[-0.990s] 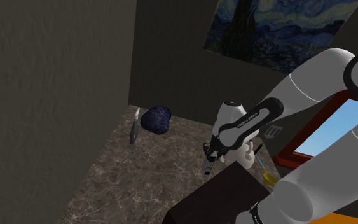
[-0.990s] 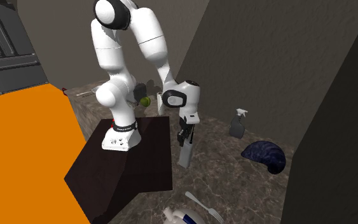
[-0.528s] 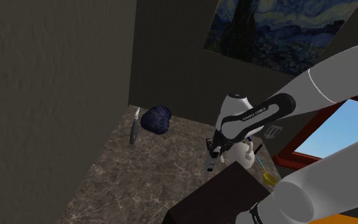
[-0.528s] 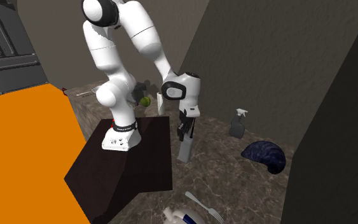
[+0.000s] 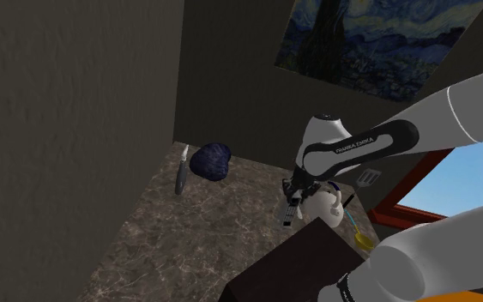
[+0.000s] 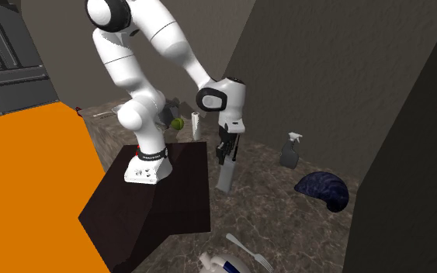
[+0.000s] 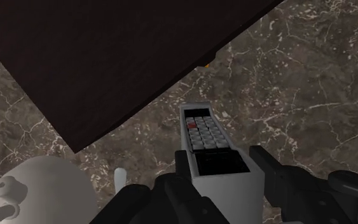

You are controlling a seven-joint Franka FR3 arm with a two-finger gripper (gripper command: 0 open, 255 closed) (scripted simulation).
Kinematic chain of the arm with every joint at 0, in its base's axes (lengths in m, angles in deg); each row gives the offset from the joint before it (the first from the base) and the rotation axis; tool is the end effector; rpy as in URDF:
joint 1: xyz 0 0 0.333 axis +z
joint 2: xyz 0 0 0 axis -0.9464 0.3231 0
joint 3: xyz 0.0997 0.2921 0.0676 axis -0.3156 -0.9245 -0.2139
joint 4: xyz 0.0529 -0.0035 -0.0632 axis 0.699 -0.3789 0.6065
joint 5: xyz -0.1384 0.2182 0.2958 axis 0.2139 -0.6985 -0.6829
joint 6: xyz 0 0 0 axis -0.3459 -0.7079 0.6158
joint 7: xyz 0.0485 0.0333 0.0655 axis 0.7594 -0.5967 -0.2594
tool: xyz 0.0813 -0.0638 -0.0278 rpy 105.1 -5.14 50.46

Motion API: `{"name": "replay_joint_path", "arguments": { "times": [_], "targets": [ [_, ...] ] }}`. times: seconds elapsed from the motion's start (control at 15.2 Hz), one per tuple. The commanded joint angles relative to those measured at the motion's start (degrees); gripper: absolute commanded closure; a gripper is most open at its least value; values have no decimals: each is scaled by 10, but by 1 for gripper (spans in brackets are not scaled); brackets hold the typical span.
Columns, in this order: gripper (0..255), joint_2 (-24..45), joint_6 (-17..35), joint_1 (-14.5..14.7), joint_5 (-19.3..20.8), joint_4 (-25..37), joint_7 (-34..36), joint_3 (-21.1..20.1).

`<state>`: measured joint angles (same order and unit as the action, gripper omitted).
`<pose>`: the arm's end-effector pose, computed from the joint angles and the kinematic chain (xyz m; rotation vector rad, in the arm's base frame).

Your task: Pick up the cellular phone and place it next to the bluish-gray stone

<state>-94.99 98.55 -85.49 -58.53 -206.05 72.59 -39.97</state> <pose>0.3400 -0.0782 0.2760 2.9007 -0.8900 -0.1327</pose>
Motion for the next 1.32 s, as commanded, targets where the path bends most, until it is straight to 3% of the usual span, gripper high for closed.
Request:
{"name": "replay_joint_path", "arguments": {
  "times": [0.0,1.25],
  "targets": [
    [255,-19,-24,2,-5,5,-4,0],
    [255,-140,-216,12,-24,76,-27,4]
  ]
}}
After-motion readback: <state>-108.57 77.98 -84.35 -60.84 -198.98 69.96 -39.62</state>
